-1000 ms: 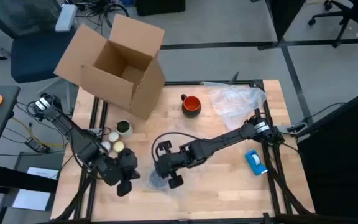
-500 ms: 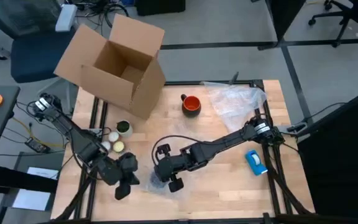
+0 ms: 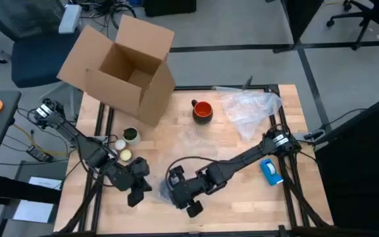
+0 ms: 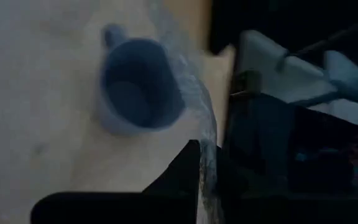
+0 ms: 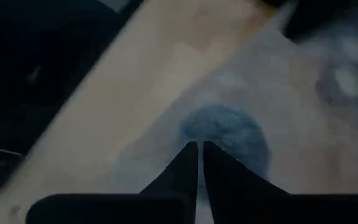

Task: Wrap mug
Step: Wrap the blue mug with bubble wrap

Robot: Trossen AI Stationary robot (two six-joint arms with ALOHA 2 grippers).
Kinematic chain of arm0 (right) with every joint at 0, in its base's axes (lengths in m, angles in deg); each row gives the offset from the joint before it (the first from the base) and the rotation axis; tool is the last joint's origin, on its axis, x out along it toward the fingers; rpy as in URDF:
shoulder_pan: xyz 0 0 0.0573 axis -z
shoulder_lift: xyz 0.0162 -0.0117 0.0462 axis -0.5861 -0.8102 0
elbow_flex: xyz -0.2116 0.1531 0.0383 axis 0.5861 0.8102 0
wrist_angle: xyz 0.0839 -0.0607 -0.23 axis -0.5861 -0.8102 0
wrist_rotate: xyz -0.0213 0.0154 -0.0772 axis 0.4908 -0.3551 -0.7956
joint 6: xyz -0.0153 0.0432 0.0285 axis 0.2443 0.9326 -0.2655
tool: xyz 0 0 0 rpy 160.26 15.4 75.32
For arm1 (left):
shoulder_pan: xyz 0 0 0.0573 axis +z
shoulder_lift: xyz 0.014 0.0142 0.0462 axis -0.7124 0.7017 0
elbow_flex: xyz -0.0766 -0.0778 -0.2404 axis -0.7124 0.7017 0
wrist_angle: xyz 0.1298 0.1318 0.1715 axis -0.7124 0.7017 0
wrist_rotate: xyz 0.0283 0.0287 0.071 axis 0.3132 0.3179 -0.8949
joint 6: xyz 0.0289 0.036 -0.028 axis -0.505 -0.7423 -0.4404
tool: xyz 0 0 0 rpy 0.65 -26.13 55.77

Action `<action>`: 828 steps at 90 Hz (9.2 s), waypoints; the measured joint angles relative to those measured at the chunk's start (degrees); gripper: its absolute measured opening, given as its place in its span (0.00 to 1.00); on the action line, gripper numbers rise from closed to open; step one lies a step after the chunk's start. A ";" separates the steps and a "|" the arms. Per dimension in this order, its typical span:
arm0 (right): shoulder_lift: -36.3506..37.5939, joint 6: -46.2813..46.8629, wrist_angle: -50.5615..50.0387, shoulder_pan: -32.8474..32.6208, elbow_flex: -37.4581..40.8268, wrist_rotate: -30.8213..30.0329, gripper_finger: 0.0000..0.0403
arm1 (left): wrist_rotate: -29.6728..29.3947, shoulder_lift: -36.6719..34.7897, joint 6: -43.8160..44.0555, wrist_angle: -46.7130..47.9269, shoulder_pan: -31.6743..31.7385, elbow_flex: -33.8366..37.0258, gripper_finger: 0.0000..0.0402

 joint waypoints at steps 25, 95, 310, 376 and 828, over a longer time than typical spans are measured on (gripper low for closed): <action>0.00 0.95 3.10 4.09 3.14 0.00 0.00 | 1.78 0.00 -0.65 -4.30 0.47 0.00 0.00; 0.00 1.31 6.97 4.92 3.26 0.07 0.00 | -3.67 0.00 -8.84 -10.90 4.11 0.04 0.00; 0.02 4.15 18.12 2.98 10.96 8.58 0.00 | -2.25 9.81 -19.04 -20.26 4.10 3.50 0.00; 0.01 7.77 13.77 3.26 11.59 11.74 0.00 | -2.60 11.56 -19.08 -20.06 4.48 3.48 0.00; 0.00 8.87 12.70 3.78 13.58 0.66 0.00 | -6.69 23.10 -38.73 -2.16 2.82 -8.61 0.32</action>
